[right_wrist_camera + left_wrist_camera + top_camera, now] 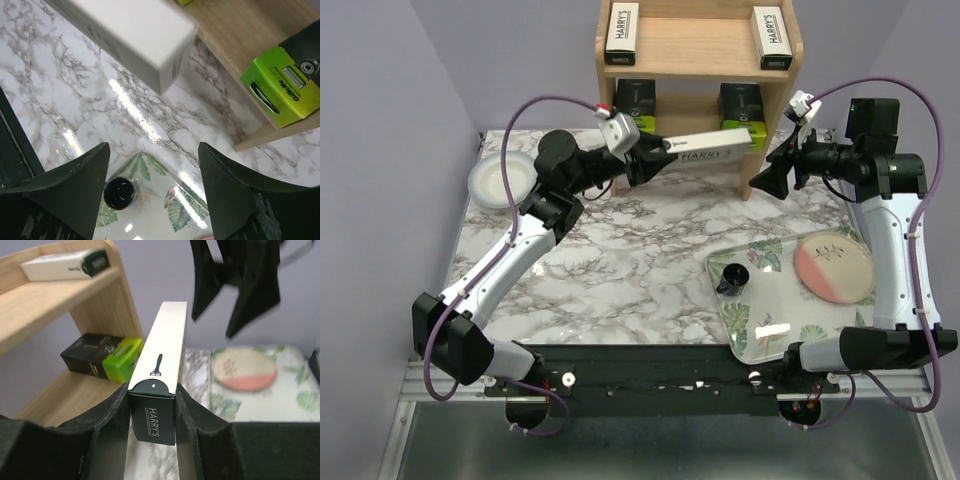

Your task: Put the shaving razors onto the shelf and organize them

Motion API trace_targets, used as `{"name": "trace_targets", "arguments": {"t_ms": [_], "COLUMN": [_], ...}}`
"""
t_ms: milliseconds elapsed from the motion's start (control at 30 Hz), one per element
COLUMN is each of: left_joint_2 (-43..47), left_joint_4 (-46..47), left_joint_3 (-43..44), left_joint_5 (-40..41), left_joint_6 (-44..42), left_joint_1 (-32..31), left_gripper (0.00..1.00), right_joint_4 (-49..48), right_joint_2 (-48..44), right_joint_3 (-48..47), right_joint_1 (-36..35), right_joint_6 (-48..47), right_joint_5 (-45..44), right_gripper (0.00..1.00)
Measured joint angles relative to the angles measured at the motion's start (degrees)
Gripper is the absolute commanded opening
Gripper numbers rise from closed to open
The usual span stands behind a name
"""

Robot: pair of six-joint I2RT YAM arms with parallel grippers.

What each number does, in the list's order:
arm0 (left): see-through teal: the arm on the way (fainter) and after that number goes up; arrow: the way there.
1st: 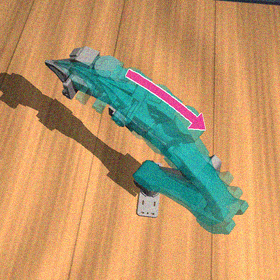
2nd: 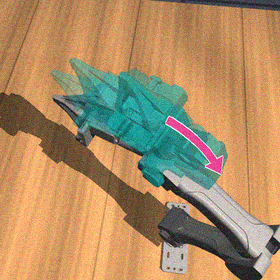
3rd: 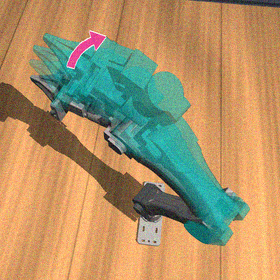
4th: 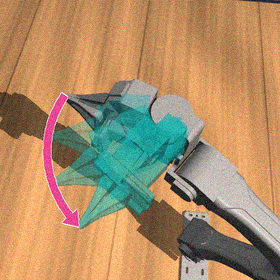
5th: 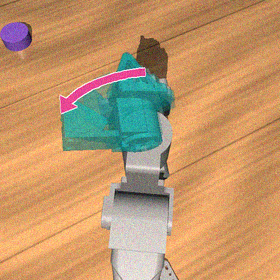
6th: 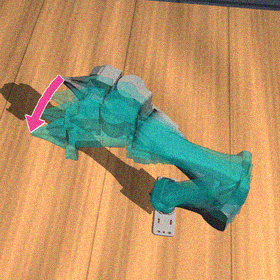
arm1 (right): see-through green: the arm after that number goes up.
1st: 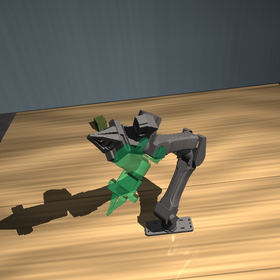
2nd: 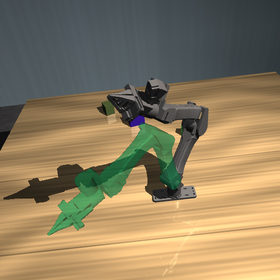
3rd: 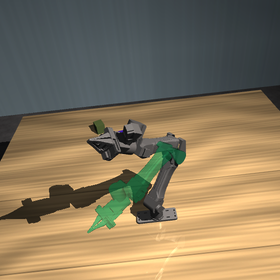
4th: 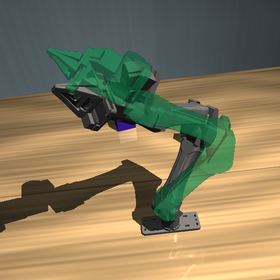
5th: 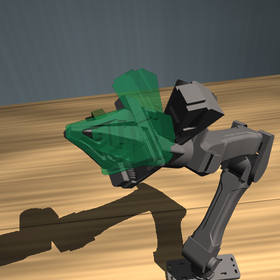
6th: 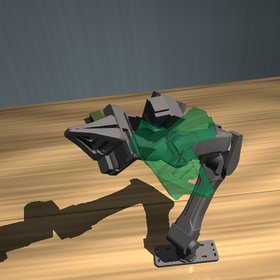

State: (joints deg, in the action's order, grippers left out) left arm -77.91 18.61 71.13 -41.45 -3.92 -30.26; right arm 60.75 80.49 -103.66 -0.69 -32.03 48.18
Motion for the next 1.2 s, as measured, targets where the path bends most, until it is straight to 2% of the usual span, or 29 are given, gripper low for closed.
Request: {"name": "trace_targets", "arguments": {"t_ms": [67, 233, 300, 433, 500, 533, 633, 800, 900, 933, 967, 1200], "left_joint_2": [-1.1, -2.7, -4.1, -7.8, -9.9, -11.2, -14.2, -17.7, -19.4, -20.0, -20.5, -23.9], "left_joint_4": [1.7, 2.2, 0.0, -10.3, -15.8, -18.7, -26.2, -31.9, -33.3, -33.7, -34.2, -34.6], "left_joint_3": [5.0, 13.0, 16.8, 24.3, 27.4, 29.1, 32.8, 37.5, 40.4, 41.4, 42.4, 47.3], "left_joint_5": [5.4, 18.0, 25.2, 42.8, 49.2, 52.2, 60.7, 66.7, 68.5, 69.0, 69.4, 71.0], "left_joint_6": [11.5, 30.9, 39.3, 55.4, 61.3, 64.3, 72.8, 79.0, 80.7, 81.3, 81.7, 83.5], "left_joint_1": [-0.1, -0.3, -0.4, -1.1, -1.4, -1.7, -3.1, -5.0, -6.1, -6.4, -6.8, -8.1], "left_gripper": [0.00, 0.00, 0.00, 0.00, 0.01, 0.07, 0.08, 0.06, 0.22, 0.55, 0.98, 0.99], "right_joint_4": [-2.8, -7.3, -8.9, -13.2, -15.1, -16.3, -18.6, -20.5, -21.0, -21.2, -21.7, -23.7], "right_joint_2": [-1.5, -3.8, -4.5, -6.4, -6.5, -6.4, -6.2, -5.7, -5.7, -5.7, -5.7, -3.5], "right_joint_3": [3.4, 7.2, 8.0, 11.0, 11.3, 11.3, 11.3, 11.3, 11.3, 11.3, 11.3, 11.3], "right_joint_1": [0.0, 0.1, 0.1, 0.1, 0.0, 0.1, 0.1, 0.1, 0.1, 0.1, 0.1, 0.1], "right_joint_6": [1.8, 4.7, 5.5, 8.5, 10.2, 11.4, 13.7, 15.8, 16.6, 16.9, 17.3, 20.0], "right_joint_5": [-1.3, -3.8, -4.0, -4.0, -3.9, -3.7, -3.2, -2.4, -2.3, -2.3, -2.1, -0.4], "right_gripper": [0.79, 0.79, 0.79, 0.79, 0.79, 0.79, 0.79, 0.79, 0.79, 0.79, 0.79, 0.79]}}
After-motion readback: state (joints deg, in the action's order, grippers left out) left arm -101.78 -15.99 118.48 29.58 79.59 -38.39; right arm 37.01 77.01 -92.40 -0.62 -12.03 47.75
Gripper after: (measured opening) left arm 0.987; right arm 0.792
